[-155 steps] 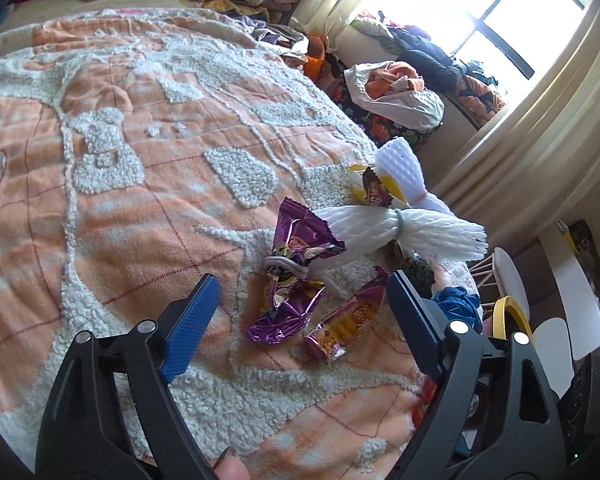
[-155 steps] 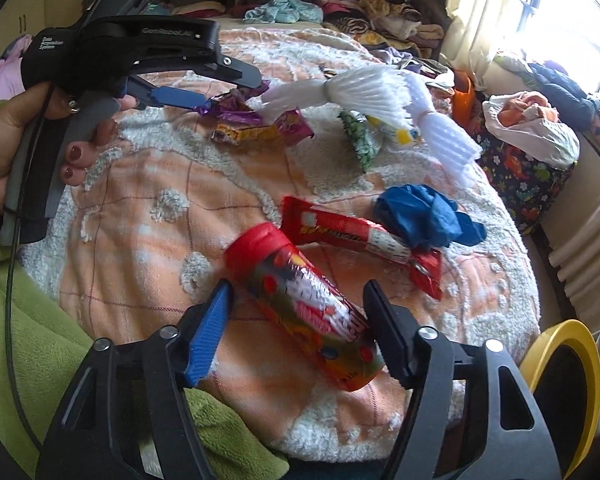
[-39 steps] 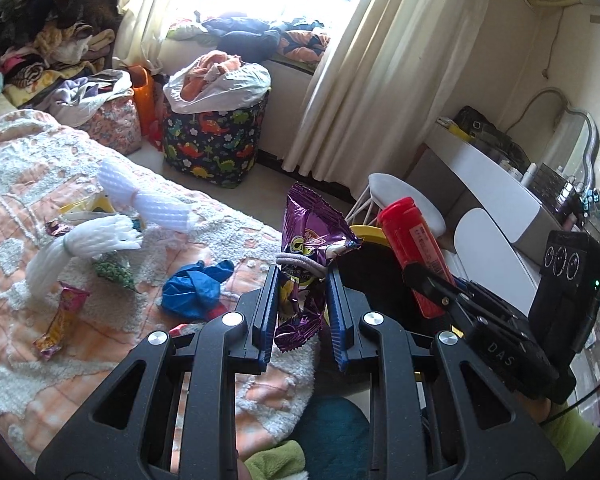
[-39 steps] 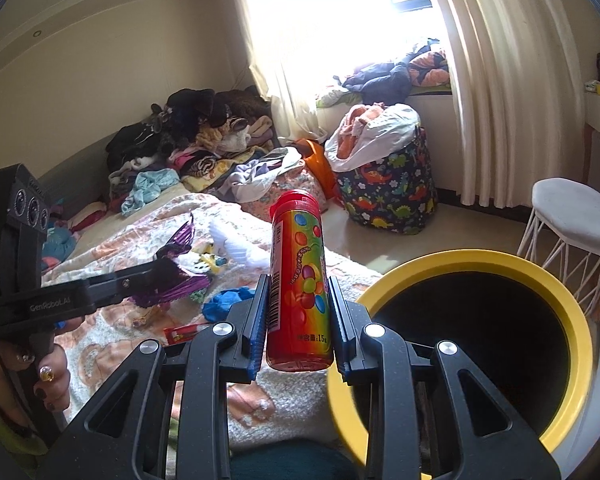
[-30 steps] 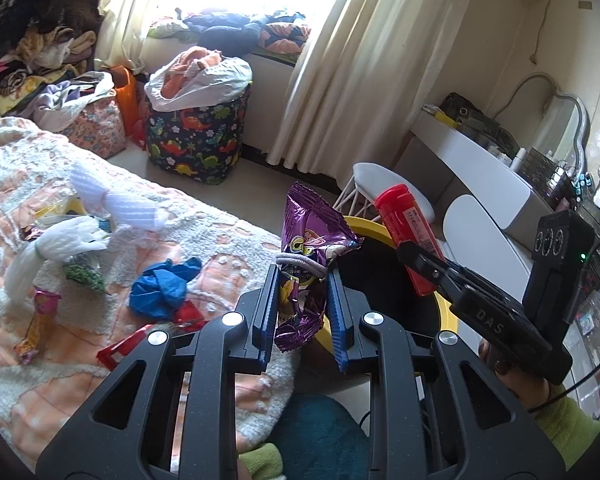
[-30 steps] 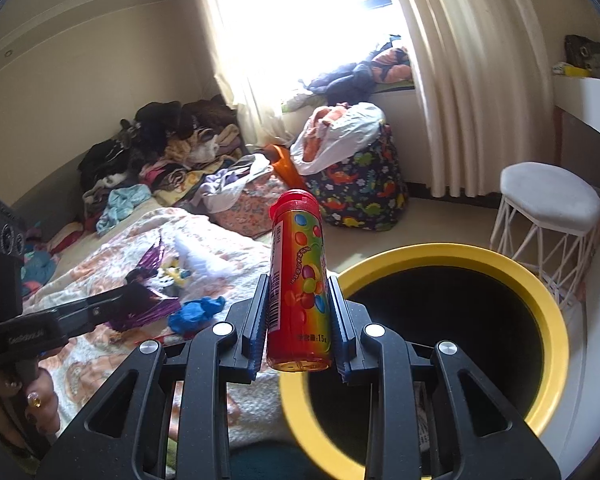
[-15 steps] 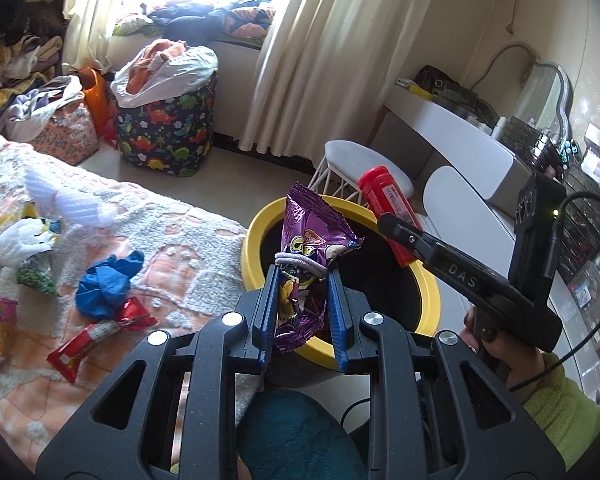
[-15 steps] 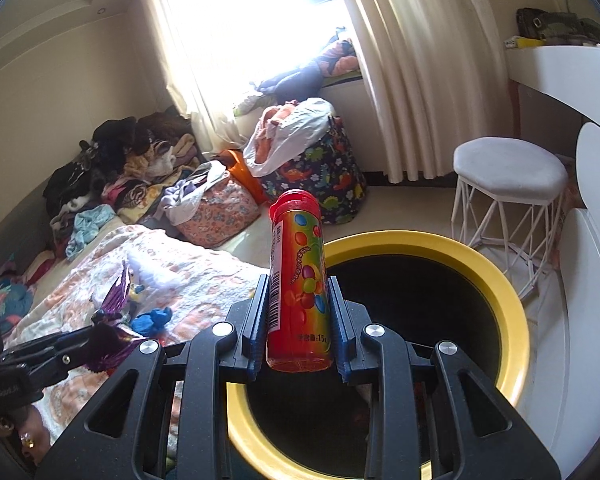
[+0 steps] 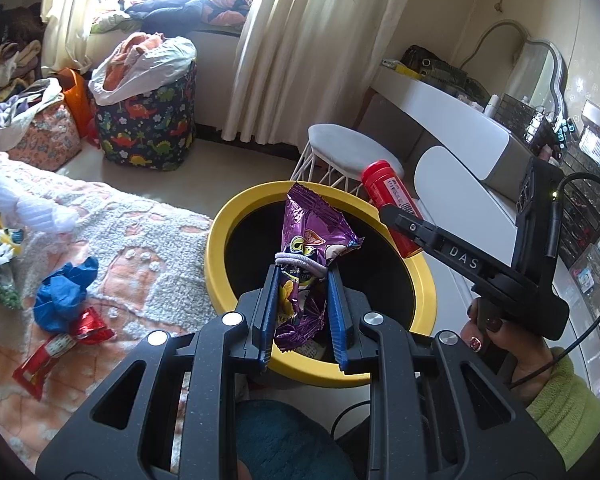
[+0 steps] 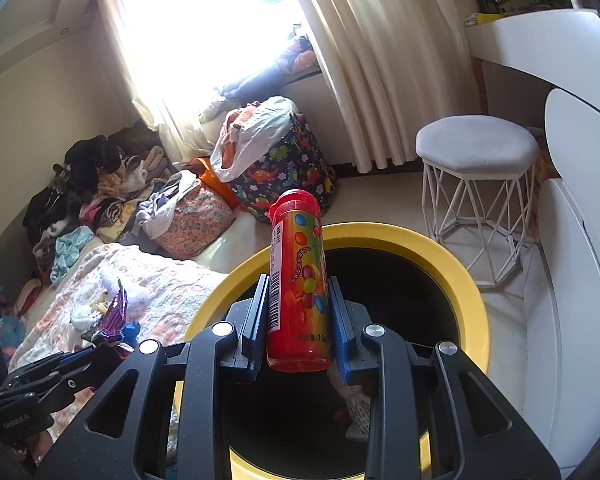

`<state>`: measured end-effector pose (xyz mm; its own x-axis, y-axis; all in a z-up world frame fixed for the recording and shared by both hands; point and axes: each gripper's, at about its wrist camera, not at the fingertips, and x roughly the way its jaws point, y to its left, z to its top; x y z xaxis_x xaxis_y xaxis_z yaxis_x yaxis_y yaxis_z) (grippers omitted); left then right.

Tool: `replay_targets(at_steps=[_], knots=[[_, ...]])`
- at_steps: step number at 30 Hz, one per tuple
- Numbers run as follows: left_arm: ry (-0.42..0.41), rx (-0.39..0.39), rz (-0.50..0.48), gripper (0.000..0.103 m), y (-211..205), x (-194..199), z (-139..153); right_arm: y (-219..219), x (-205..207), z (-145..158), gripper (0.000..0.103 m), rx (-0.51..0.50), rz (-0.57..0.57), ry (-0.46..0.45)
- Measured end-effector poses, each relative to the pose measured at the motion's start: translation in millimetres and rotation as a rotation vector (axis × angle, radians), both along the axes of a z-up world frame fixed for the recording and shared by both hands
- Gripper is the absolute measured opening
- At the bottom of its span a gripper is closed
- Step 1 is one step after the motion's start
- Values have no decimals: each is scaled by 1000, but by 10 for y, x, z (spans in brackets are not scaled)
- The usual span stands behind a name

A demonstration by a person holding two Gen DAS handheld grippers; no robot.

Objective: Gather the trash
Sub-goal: 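Open both grippers to drop the wrappers and tube into the bin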

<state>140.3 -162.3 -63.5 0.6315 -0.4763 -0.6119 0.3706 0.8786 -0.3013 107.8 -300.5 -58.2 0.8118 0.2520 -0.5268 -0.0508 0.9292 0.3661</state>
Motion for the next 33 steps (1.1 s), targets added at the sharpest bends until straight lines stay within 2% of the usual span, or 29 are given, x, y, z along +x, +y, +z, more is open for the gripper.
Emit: replay_targets(at_steps=[9, 10, 11, 12, 13, 15, 16, 22, 33], knots=[[14, 36, -27, 17, -199, 199, -156, -140, 67, -101, 28, 35, -35, 46], [15, 43, -24, 22, -214, 229, -168, -146, 72, -108, 28, 40, -28, 47], [19, 46, -15, 28, -214, 255, -179, -159, 67, -111, 36, 38, -33, 44], [20, 45, 0, 51, -202, 268, -180, -167, 60, -106, 53, 36, -49, 40], [16, 40, 15, 70, -182, 263, -171, -176, 48, -105, 63, 42, -60, 34], [2, 33, 40, 81, -129, 246, -149, -198, 33, -110, 65, 60, -70, 24], [-2, 33, 54, 92, -96, 231, -140, -195, 34, -111, 66, 57, -75, 24], [-22, 32, 121, 93, 131, 112, -107, -116, 52, -111, 73, 43, -68, 24], [-46, -9, 227, 93, 562, 0, 27, 162, 27, 34, 77, -7, -1, -21]])
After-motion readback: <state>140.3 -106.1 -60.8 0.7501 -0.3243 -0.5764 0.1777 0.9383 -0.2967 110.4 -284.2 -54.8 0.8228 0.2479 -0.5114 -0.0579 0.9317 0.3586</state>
